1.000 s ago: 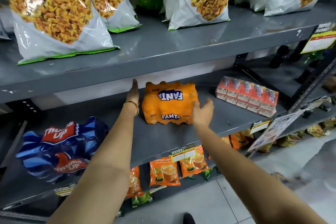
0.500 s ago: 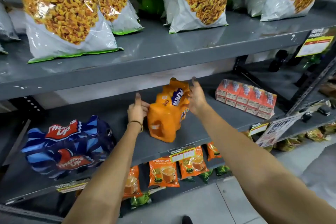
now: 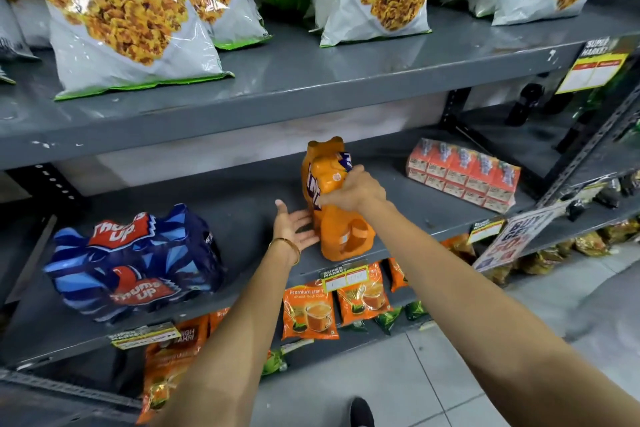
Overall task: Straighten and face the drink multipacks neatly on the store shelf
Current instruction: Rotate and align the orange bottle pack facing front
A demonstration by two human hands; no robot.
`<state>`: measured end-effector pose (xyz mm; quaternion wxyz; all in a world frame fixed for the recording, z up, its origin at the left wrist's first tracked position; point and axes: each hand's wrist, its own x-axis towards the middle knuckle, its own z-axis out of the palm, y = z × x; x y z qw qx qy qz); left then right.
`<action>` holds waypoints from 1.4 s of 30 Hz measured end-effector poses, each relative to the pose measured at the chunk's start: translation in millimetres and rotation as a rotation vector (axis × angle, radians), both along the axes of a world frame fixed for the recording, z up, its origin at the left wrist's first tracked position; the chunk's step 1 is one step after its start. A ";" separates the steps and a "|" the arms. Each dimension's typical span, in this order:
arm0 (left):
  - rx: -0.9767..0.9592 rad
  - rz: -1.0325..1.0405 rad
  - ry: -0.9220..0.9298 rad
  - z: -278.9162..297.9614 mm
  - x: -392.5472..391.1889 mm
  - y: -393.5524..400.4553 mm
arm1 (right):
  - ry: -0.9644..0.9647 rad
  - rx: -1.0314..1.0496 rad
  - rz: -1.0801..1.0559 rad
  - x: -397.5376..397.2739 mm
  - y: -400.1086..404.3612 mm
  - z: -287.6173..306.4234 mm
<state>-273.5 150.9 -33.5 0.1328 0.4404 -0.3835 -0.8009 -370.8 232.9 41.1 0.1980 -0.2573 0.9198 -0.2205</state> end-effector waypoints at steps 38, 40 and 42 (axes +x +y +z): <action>-0.292 0.272 -0.126 -1.6 -16.3 45.1 | -0.801 -0.591 -0.007 -91.1 87.6 -61.8; -0.309 0.268 -0.150 1.7 -12.6 49.9 | -0.793 -0.572 -0.025 -88.1 90.0 -58.2; -0.312 0.268 -0.159 1.9 -8.3 54.8 | -0.779 -0.566 -0.041 -85.9 92.5 -55.7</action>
